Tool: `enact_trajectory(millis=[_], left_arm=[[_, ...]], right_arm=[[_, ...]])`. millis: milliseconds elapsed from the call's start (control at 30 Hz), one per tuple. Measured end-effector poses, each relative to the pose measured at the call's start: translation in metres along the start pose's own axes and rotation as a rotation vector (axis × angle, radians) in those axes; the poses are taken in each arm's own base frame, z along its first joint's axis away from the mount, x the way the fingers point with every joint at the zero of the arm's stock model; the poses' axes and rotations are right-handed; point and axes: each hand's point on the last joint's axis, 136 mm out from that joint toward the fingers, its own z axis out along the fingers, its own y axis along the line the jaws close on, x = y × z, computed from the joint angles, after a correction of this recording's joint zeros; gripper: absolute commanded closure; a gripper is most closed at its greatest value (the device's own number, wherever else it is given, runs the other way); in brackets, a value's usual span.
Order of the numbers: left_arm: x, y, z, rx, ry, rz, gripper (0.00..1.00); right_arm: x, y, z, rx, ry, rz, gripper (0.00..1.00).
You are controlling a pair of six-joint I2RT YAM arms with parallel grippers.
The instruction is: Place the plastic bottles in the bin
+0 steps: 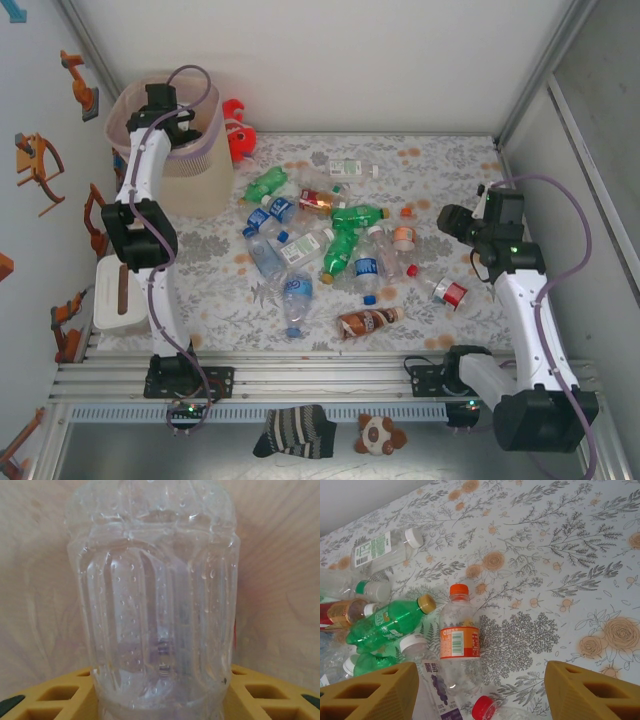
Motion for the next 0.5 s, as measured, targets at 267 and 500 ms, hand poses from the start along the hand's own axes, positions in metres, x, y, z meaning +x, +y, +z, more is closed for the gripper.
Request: enact_trajectory(millis=[267,500], left_arm=[[0.019,-0.006,0.000,0.032,0.079,-0.027,0.26],[0.017,-0.007,-0.001,0.038,0.074,-0.040,0.21]], right_arm=[[0.000,0.000,-0.001,-0.001,-0.002,0.000,0.33],[0.000,0.000,0.000,-0.001,-0.001,-0.001,0.33]])
